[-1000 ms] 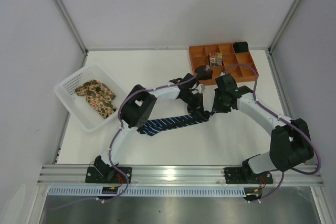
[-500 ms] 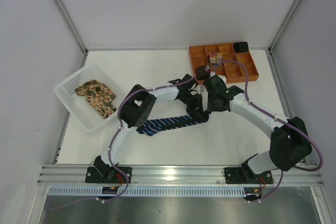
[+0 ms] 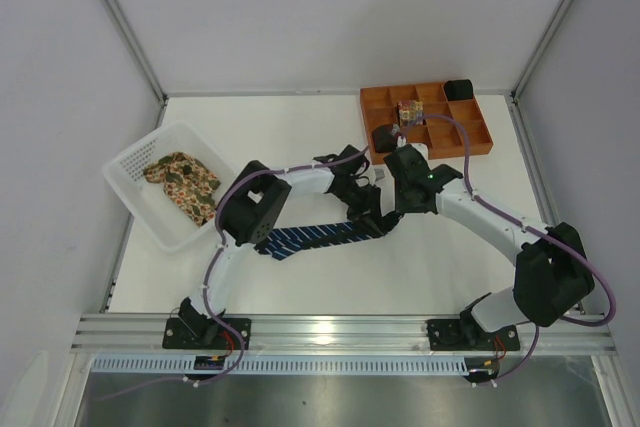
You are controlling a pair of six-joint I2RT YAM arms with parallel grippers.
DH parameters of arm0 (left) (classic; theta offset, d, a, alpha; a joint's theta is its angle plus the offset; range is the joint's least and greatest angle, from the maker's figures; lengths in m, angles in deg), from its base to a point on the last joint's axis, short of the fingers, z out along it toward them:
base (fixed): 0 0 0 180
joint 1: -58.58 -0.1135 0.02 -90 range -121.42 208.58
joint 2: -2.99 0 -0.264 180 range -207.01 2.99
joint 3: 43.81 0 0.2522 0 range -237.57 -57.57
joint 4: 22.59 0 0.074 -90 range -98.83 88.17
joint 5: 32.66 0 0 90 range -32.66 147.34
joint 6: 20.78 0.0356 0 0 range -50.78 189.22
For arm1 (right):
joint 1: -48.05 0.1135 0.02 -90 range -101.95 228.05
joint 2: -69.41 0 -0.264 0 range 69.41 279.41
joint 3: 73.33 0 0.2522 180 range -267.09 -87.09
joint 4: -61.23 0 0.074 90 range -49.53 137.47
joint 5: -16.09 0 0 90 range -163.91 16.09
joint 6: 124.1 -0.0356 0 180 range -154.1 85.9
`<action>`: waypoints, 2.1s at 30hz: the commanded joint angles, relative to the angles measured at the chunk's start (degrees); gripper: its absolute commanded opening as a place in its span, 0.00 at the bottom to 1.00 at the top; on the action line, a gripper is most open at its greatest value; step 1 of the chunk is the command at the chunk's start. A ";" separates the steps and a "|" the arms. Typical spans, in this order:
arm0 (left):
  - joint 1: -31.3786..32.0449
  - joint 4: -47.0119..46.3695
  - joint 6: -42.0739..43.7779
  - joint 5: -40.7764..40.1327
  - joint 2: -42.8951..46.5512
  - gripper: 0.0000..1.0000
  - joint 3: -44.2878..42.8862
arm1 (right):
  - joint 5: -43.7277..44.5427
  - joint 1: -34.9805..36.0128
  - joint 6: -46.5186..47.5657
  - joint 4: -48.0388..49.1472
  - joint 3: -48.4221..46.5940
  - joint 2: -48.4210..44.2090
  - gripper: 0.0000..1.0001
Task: Roll the ties
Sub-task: Roll the tie
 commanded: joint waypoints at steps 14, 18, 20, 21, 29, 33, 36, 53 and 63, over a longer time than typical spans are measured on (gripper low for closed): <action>-10.38 -7.32 3.97 1.97 19.73 0.42 21.34 | 3.21 3.19 0.67 0.15 -1.78 -0.08 0.00; -12.57 -3.90 5.73 -0.50 19.12 0.31 24.25 | 4.44 5.13 -0.21 -0.90 -3.54 2.20 0.00; -12.67 -2.49 6.87 -0.94 17.99 0.28 24.52 | 5.66 6.53 -0.65 -1.78 -4.33 3.96 0.00; -12.67 -2.31 6.88 -0.94 17.80 0.27 24.87 | 6.11 7.06 -1.17 -2.39 -5.03 4.49 0.00; -12.76 -2.75 7.05 -3.14 16.57 0.23 26.01 | 10.67 11.37 -3.64 -6.08 -9.60 10.11 0.00; -12.76 -2.58 7.67 -3.14 15.96 0.23 26.19 | 12.43 13.83 -4.08 -8.10 -12.85 12.83 0.01; -12.76 -2.75 8.02 -3.05 15.43 0.22 26.36 | 14.02 15.67 -4.43 -9.94 -16.18 15.29 0.01; -14.25 -2.57 8.98 -2.26 13.50 0.21 25.75 | 9.19 22.88 -5.31 -8.99 -22.71 25.41 0.03; -14.60 -2.13 9.43 -2.35 13.14 0.21 25.84 | 3.31 23.06 -2.85 -3.72 -19.37 26.47 0.28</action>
